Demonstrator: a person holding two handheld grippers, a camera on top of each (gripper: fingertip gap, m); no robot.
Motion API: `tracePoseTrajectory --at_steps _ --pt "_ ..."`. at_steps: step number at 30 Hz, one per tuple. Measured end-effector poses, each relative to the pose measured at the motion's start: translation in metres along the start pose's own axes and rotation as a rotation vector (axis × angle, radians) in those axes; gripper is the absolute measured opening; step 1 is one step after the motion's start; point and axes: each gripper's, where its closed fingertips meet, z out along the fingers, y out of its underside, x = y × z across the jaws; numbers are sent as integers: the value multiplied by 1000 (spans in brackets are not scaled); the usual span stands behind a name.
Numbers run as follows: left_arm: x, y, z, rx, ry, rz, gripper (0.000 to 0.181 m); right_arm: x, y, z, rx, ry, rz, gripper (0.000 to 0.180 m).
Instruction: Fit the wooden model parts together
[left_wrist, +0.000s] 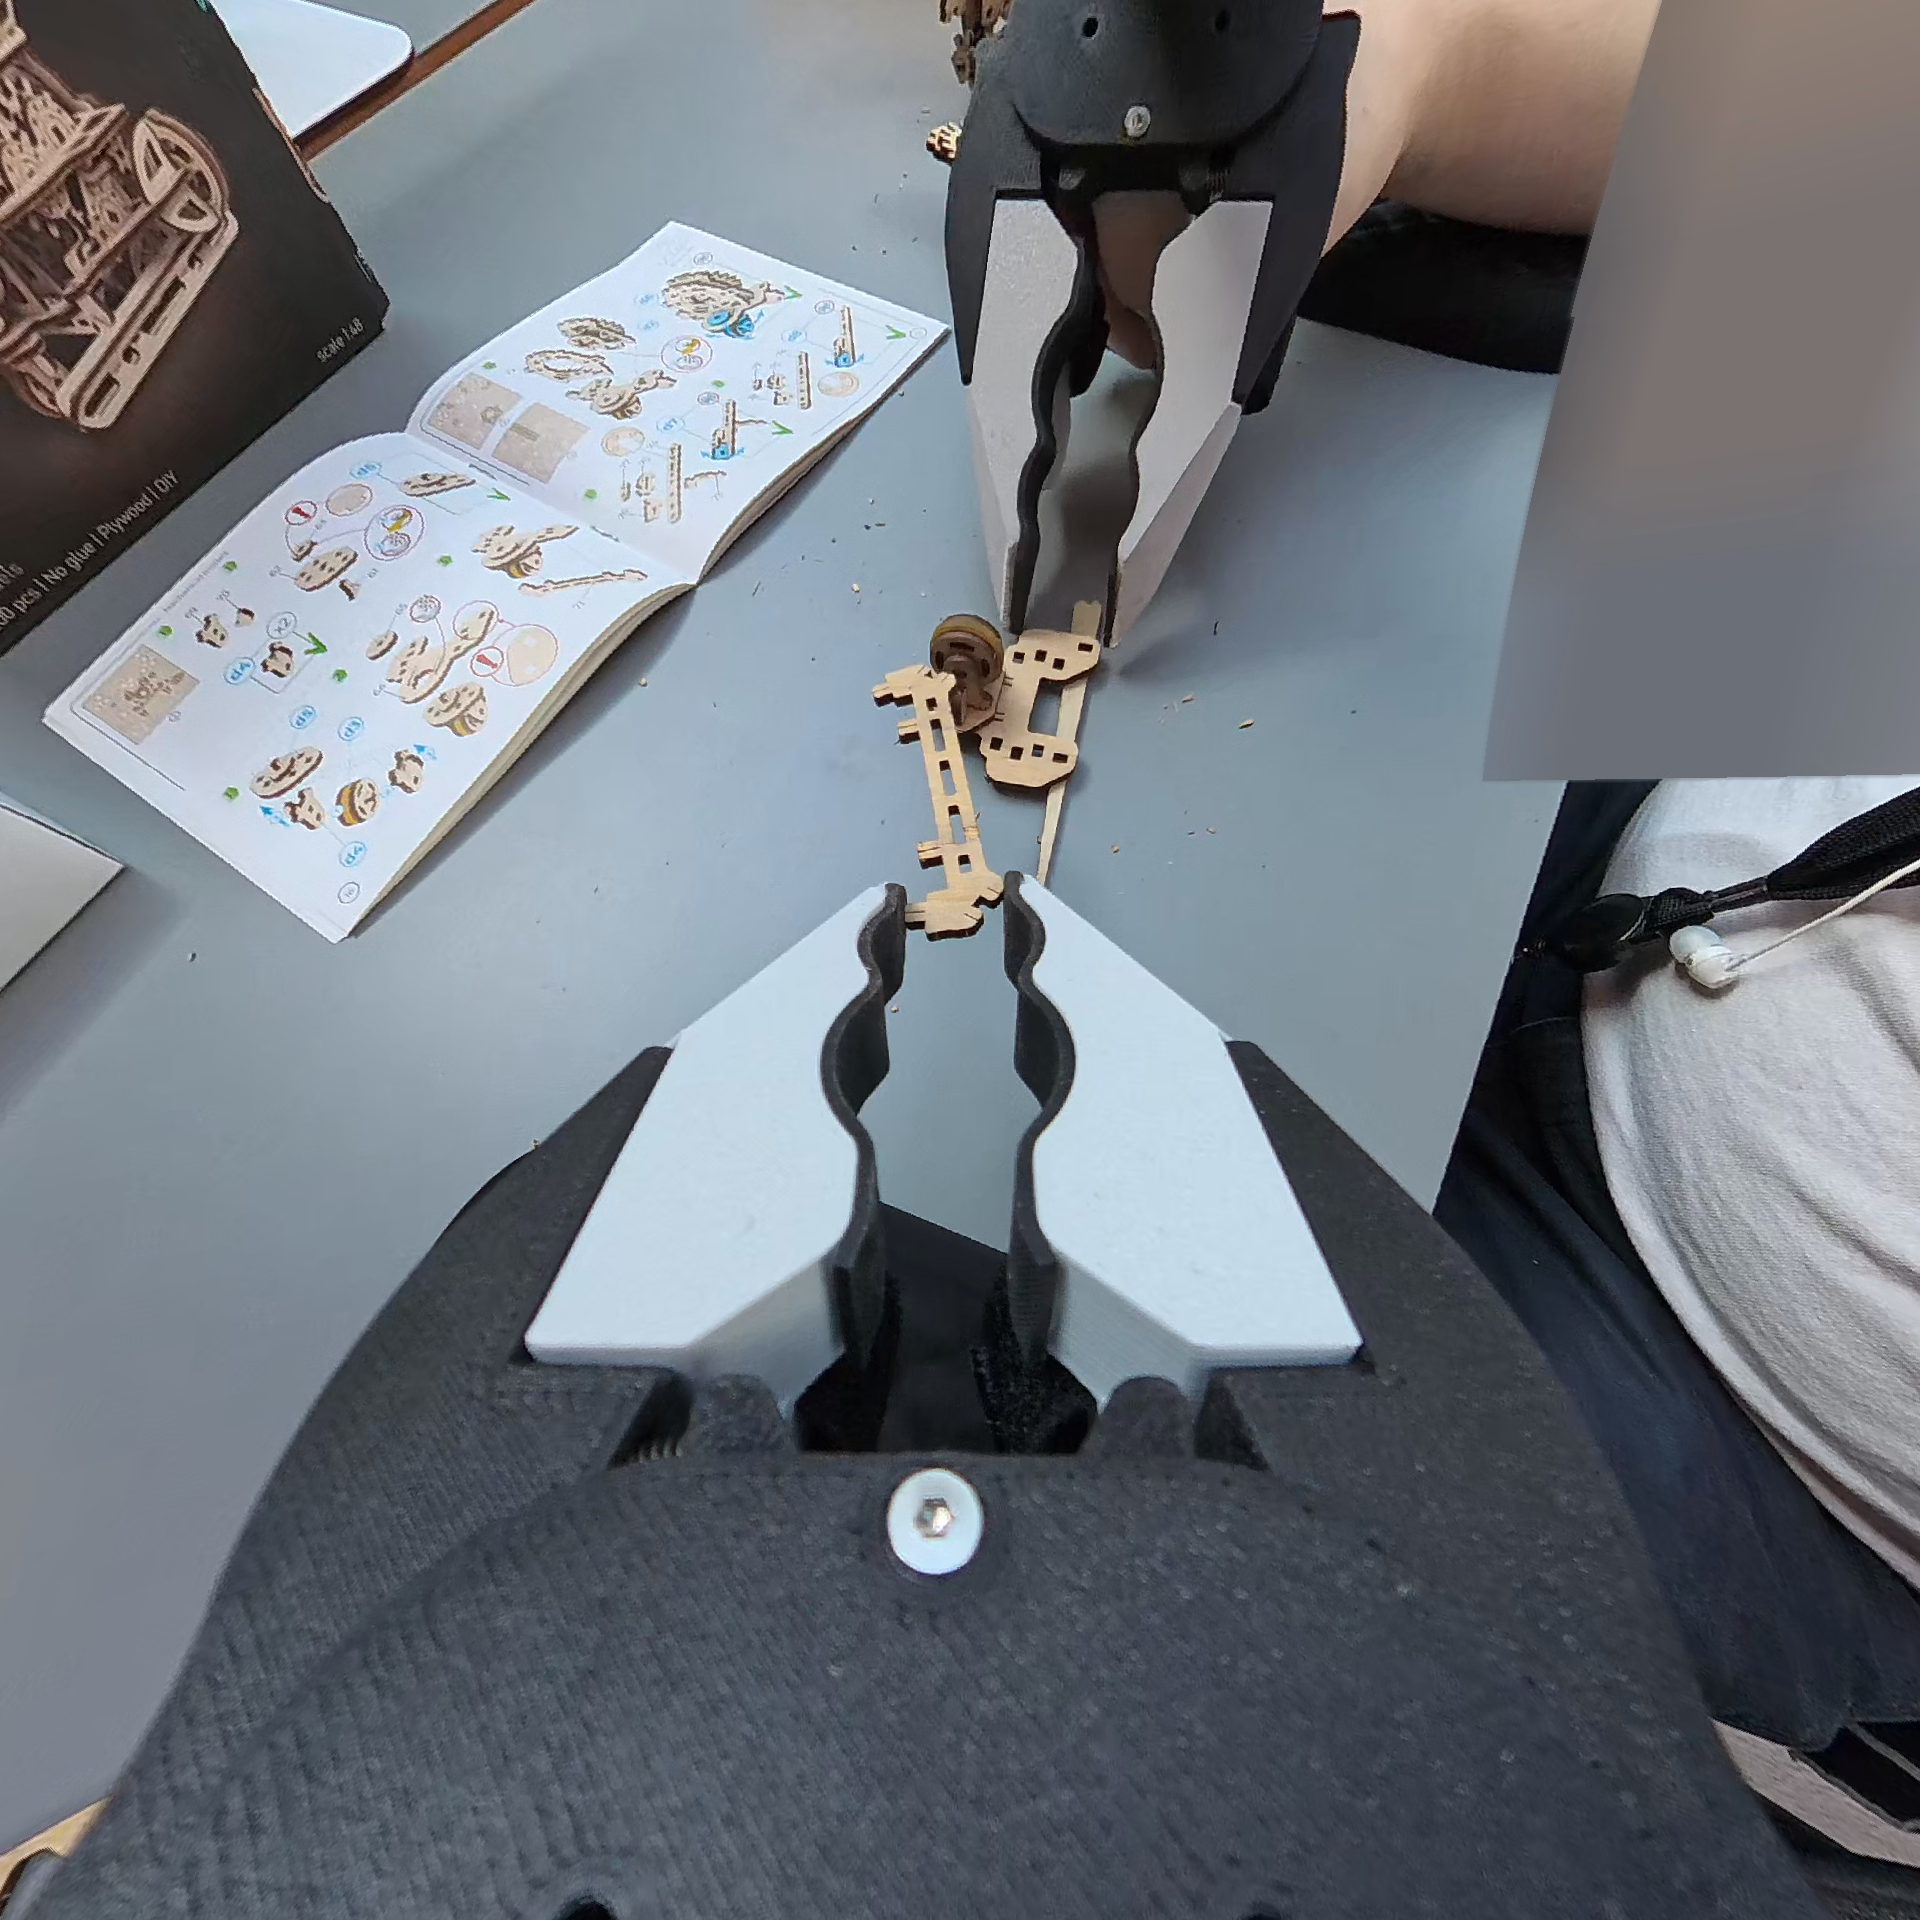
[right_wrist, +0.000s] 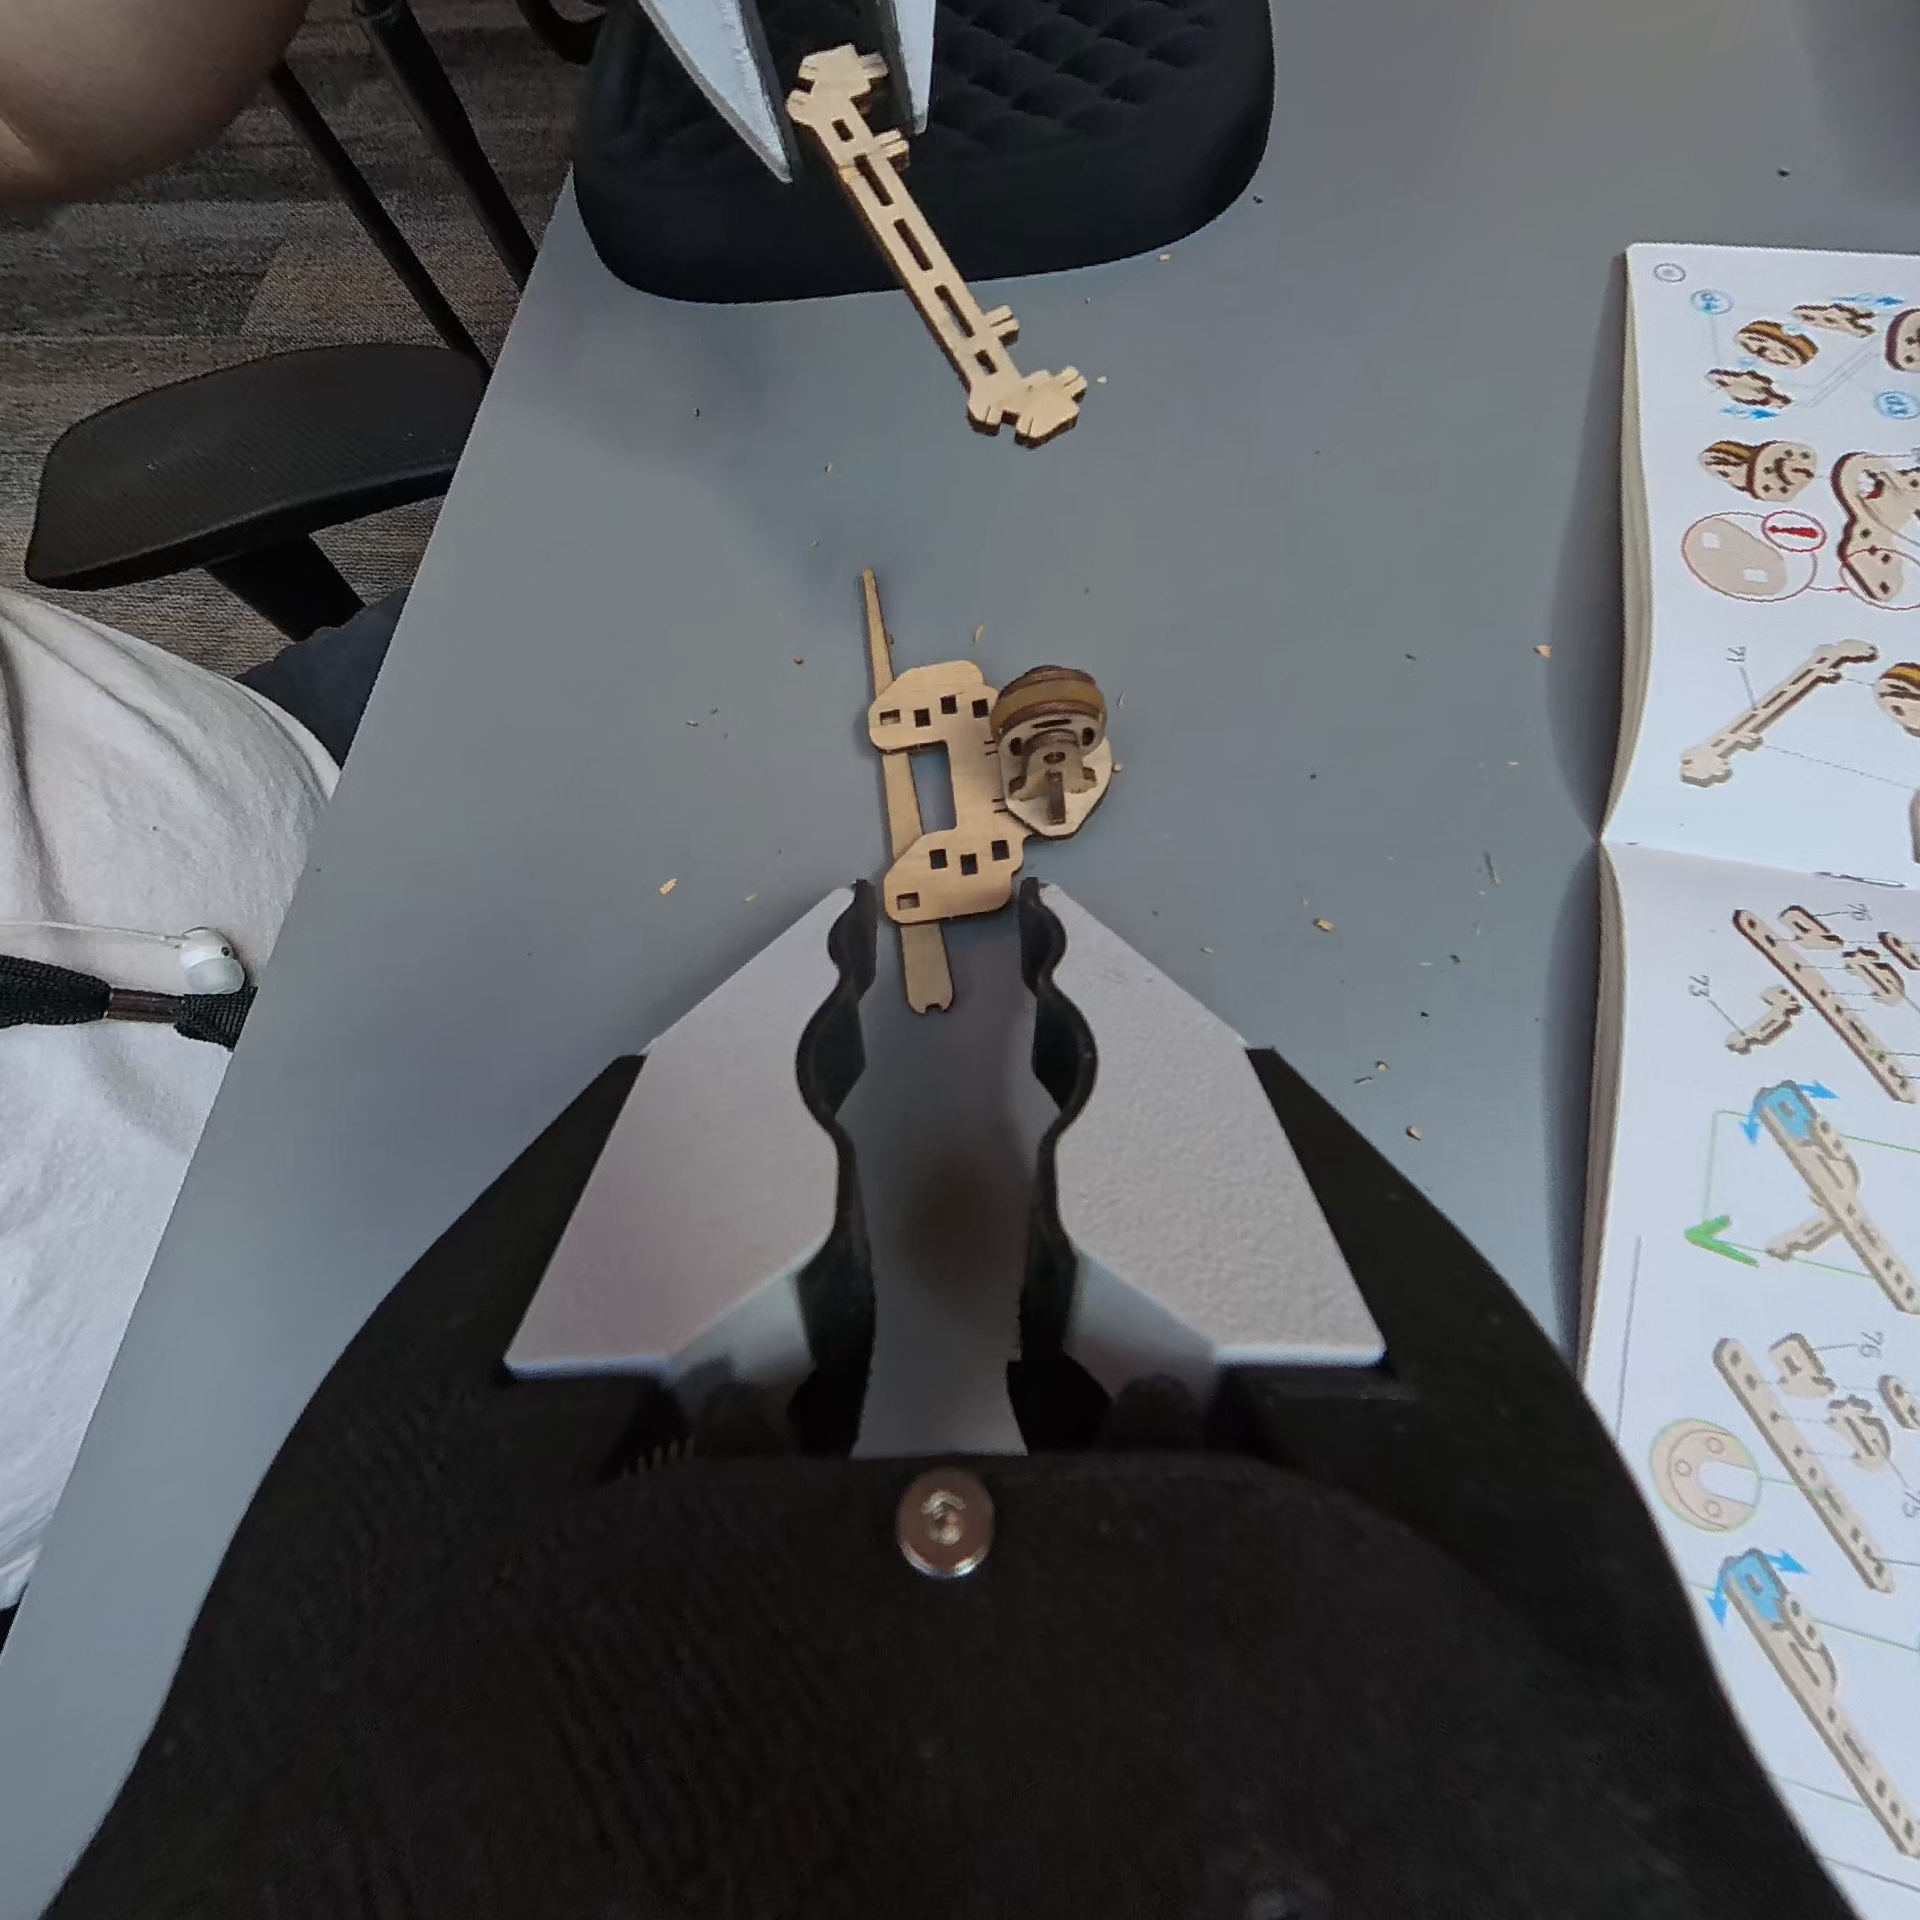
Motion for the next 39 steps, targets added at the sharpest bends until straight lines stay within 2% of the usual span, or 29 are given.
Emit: tracePoseTrajectory --at_steps 8,14,18,23,26,28,29,31,34,39 --pt "7 4 7 -18 22 -2 17 -4 -16 -18 93 78 -120 29" --pt "39 -11 24 -4 182 -36 17 -32 -46 -32 160 318 -600 28" --pt "49 -24 32 27 265 -66 17 -32 -38 -23 78 390 -731 26" --pt "53 -34 35 86 346 -147 17 -35 -40 -30 102 445 -820 5" --pt "42 -35 39 99 327 -199 15 -30 -41 -34 111 435 -758 2" --pt "26 -32 38 95 242 -160 28 -22 -36 -33 111 370 -619 2" --pt "20 -30 37 91 194 -118 28 -20 -32 -32 108 317 -550 2" --pt "11 -26 36 64 110 -18 26 -14 -28 -32 119 237 -413 2" --pt "12 -21 42 24 71 75 16 -12 -24 -30 135 130 -282 2" --pt "12 -10 58 -46 84 75 11 -8 -16 -25 101 92 -238 2"
